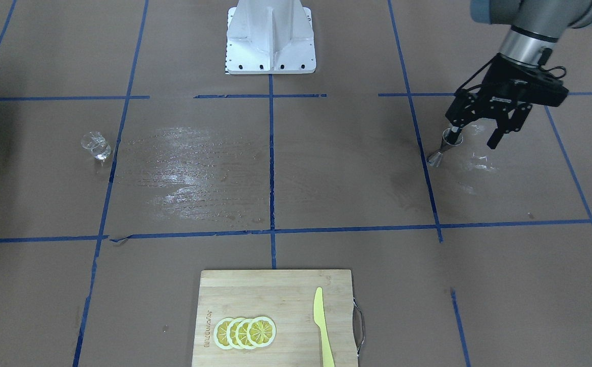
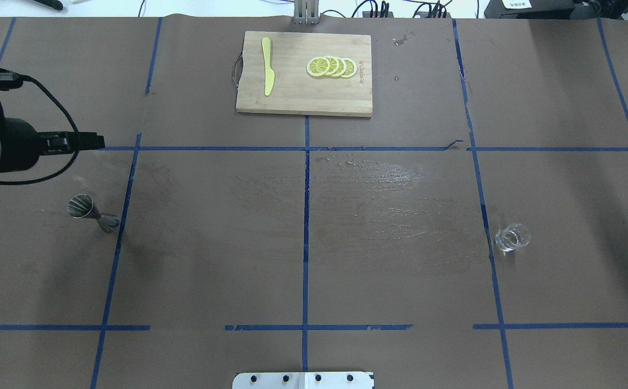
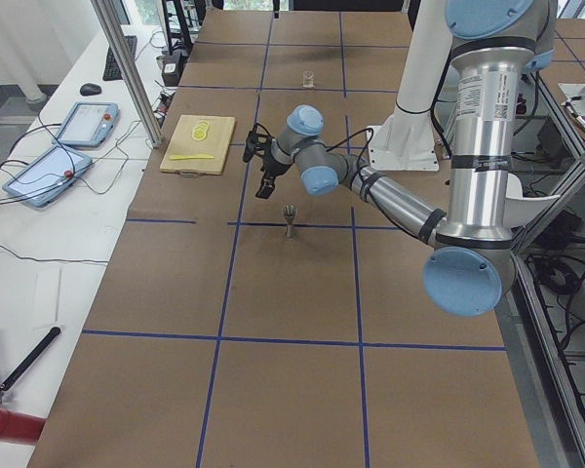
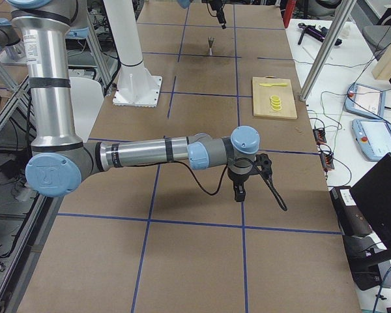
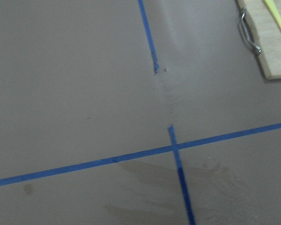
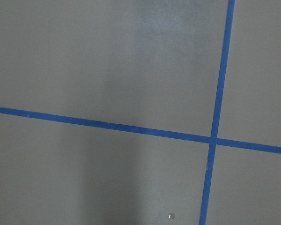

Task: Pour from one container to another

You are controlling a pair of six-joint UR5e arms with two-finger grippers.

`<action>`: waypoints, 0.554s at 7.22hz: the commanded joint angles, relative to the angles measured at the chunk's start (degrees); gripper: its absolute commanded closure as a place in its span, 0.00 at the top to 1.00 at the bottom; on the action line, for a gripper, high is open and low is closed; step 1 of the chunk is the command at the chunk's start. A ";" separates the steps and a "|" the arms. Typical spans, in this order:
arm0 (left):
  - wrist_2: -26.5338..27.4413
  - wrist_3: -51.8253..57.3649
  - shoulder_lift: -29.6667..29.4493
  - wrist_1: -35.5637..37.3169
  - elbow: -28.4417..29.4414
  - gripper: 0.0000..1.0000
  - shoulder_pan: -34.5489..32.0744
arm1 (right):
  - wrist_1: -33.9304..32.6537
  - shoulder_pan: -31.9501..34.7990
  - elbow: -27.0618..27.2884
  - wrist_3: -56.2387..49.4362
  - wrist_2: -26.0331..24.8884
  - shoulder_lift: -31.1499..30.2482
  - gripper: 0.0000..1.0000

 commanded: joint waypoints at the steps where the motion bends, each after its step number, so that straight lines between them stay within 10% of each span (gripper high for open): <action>1: 21.06 -11.74 3.62 0.03 -3.90 1.00 11.91 | 0.03 -0.29 0.05 -0.06 -0.08 0.04 1.00; 4: 53.47 -27.83 12.22 -0.06 -3.83 0.99 31.23 | -0.06 -0.47 0.05 0.02 -0.08 0.04 1.00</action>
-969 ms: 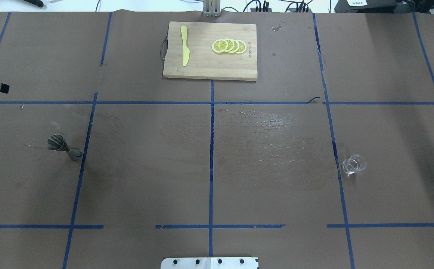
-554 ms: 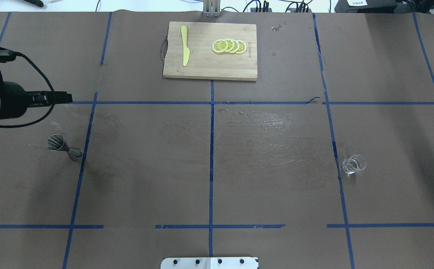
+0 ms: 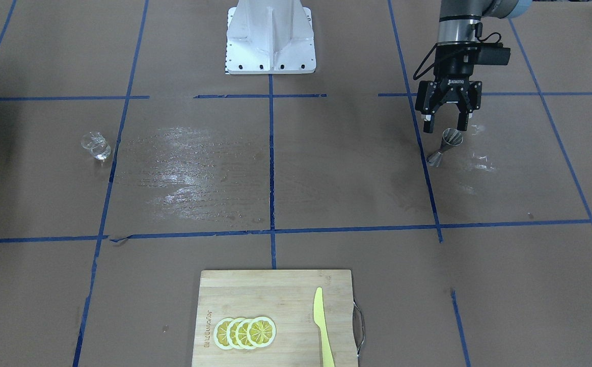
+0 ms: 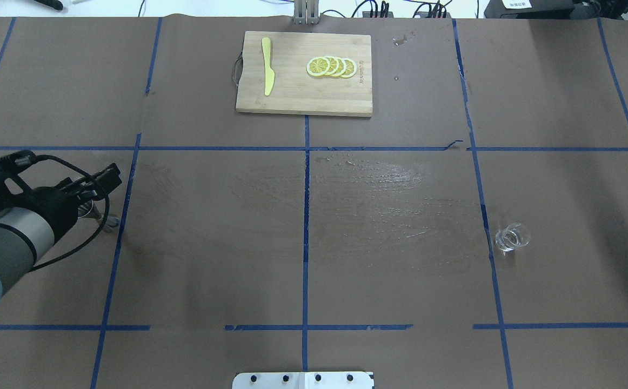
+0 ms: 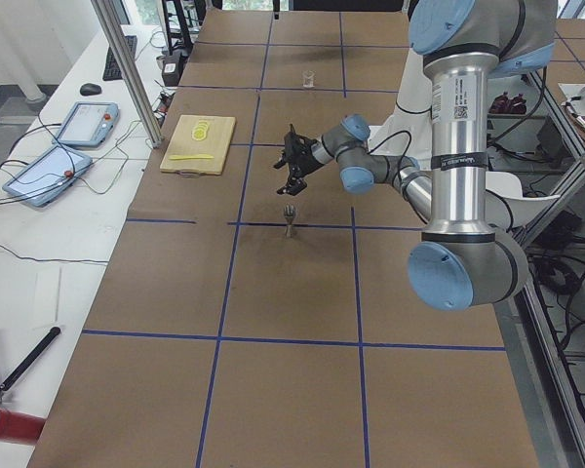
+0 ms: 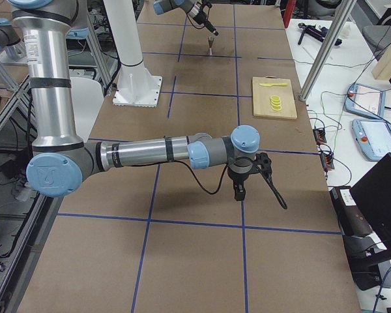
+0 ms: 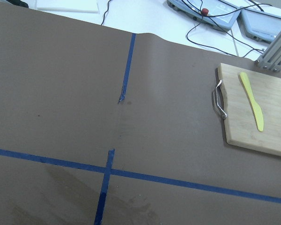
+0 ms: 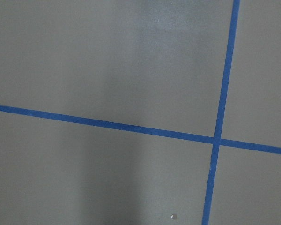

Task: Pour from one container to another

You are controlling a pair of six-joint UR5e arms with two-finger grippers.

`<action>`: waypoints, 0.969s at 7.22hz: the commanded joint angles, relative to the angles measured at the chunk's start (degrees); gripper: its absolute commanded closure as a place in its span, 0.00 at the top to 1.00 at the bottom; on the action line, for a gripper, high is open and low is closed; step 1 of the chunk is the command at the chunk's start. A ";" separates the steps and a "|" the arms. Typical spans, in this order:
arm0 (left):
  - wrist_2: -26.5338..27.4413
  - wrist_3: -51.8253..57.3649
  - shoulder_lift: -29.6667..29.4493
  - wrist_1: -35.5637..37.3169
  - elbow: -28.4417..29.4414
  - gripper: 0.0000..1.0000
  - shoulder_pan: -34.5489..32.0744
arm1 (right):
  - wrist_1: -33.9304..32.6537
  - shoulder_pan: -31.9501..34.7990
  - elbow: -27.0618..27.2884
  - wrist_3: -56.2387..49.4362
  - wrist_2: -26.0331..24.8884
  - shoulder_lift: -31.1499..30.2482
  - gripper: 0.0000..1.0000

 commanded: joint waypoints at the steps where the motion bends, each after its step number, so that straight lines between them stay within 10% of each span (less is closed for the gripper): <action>1: 13.30 -5.85 4.78 -0.35 -0.10 0.99 8.41 | -0.03 -0.12 -0.04 0.03 -0.06 0.00 1.00; 7: 23.31 -12.02 7.95 1.56 5.06 0.98 14.47 | -0.03 -0.12 0.40 0.03 0.03 0.00 1.00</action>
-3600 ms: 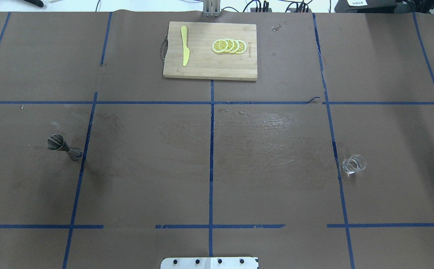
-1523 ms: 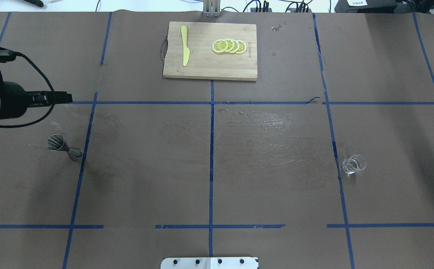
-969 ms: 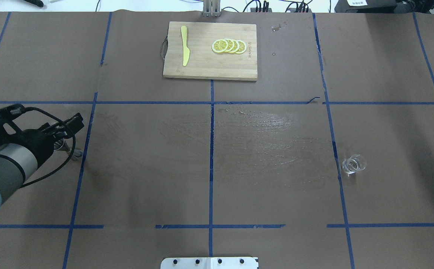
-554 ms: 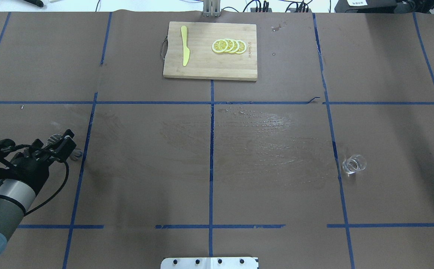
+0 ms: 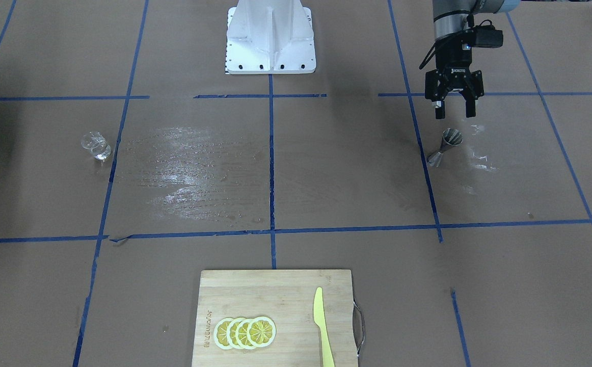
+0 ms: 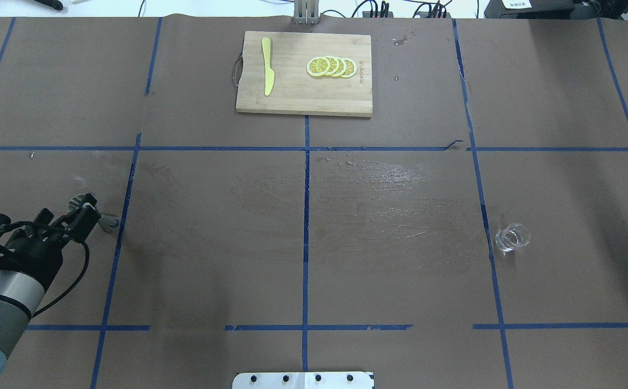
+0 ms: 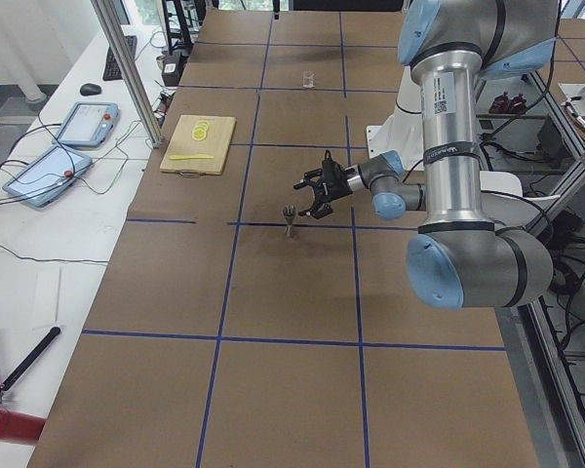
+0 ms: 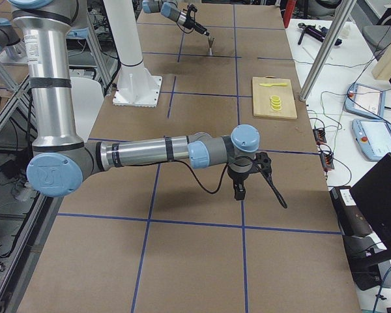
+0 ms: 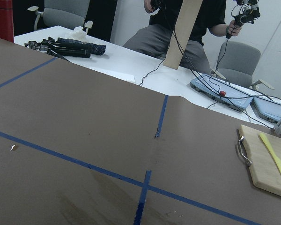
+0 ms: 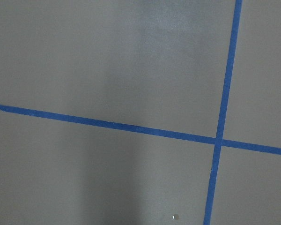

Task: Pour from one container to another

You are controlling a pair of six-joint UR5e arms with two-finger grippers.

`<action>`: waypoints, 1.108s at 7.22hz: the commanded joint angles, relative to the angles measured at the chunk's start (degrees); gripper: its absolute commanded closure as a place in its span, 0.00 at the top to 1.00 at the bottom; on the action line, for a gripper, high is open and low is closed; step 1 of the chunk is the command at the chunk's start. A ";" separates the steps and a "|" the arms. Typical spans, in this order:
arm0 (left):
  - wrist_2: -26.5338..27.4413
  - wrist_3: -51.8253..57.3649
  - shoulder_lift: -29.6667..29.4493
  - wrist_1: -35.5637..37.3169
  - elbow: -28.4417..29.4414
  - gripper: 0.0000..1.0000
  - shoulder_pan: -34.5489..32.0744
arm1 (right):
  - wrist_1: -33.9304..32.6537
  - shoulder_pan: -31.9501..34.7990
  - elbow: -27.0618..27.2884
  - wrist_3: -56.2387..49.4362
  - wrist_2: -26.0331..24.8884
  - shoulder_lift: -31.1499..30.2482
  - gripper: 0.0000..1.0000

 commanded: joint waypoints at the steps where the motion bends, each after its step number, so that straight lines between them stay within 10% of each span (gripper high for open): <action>1: 2.86 0.80 -0.22 1.08 2.48 0.98 2.78 | 0.00 0.00 0.12 -0.01 -0.06 -0.03 1.00; 8: 4.09 2.30 -6.98 0.73 13.37 0.96 3.06 | 0.00 0.00 0.21 -0.01 -0.06 -0.03 1.00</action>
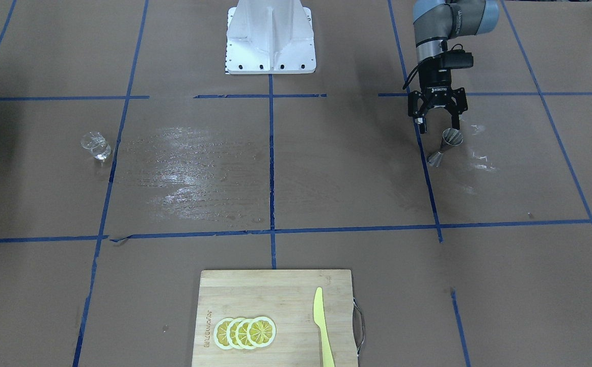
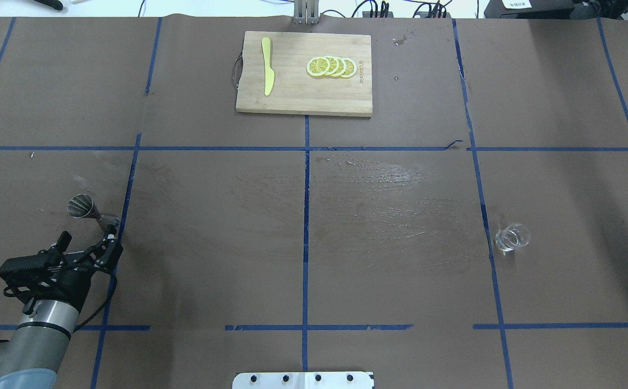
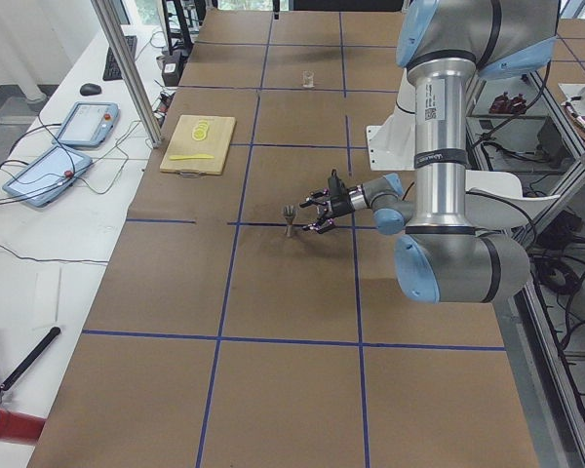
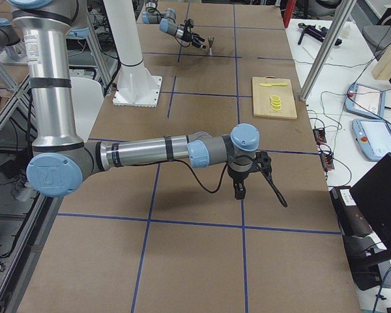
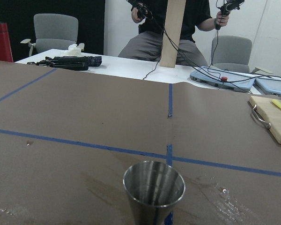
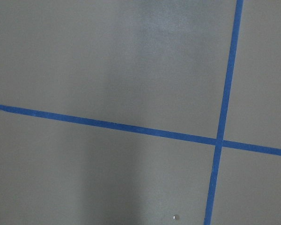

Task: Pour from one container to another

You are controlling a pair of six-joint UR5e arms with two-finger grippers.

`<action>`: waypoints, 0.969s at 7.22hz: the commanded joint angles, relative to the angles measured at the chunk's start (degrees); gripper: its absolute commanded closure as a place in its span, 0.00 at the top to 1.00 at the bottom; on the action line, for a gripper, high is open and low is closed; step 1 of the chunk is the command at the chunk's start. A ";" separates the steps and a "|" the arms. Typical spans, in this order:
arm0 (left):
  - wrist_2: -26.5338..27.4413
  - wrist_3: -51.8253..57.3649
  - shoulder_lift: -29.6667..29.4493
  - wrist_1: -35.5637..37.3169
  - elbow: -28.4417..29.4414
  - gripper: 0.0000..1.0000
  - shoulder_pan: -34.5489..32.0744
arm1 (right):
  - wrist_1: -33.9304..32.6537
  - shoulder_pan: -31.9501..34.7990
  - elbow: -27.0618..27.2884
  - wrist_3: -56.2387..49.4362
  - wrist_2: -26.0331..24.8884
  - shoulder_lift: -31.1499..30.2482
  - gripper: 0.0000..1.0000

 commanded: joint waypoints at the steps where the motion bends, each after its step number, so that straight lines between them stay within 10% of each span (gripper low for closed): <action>1: -0.08 0.38 -1.14 -0.23 1.59 0.94 0.05 | 0.00 0.00 0.00 0.00 0.00 -0.09 1.00; 7: -0.17 3.54 -2.37 -0.84 5.72 0.91 -3.64 | 0.00 0.09 0.09 -0.09 0.00 -0.18 1.00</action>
